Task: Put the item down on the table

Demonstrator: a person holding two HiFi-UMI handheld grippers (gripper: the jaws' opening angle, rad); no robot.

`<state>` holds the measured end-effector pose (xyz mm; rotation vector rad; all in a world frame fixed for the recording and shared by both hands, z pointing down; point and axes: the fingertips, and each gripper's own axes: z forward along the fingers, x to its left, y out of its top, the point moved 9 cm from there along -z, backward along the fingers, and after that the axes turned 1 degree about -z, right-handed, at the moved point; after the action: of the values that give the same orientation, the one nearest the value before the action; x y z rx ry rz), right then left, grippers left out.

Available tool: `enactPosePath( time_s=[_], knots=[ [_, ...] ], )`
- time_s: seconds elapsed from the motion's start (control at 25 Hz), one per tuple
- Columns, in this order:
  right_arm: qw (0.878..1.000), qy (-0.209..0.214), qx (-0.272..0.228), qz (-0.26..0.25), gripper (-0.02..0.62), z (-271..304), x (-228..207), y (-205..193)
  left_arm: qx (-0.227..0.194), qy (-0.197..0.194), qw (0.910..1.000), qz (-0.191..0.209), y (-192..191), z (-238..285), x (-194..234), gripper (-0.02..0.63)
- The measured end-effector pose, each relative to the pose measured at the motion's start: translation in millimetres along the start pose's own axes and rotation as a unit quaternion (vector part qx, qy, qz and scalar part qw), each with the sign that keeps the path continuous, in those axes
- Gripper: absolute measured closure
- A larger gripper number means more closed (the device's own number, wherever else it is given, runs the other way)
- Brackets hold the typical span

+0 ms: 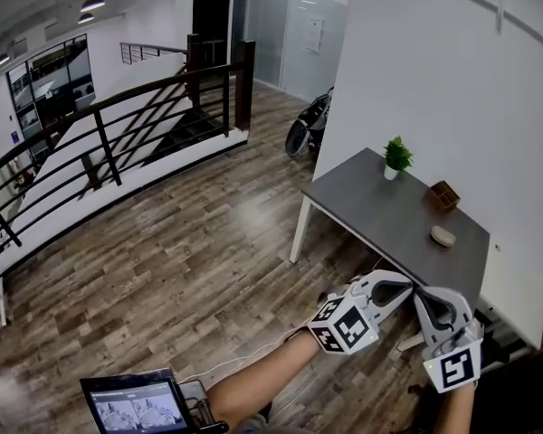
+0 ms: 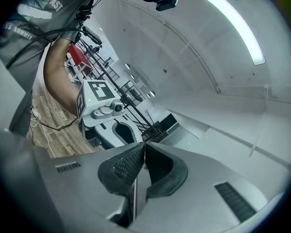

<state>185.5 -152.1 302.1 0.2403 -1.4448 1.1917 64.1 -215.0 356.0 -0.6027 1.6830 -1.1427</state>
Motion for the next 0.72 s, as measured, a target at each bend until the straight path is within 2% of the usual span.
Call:
enactPosePath(
  time_s=[0.2,0.52,0.72],
  knots=[
    [0.999,-0.014,-0.002,0.031,0.588,-61,35,6,0.011,-0.025,0.9996,0.0,23,-2,-64,0.609],
    [0.998,-0.033,0.029,0.049,0.588,-212,114,44,0.0,-0.051,0.9985,-0.019,88,-26,-205,0.609],
    [0.997,-0.045,0.021,0.059,0.588,-270,145,81,0.014,-0.064,0.9979,0.003,130,-60,-264,0.609]
  ],
)
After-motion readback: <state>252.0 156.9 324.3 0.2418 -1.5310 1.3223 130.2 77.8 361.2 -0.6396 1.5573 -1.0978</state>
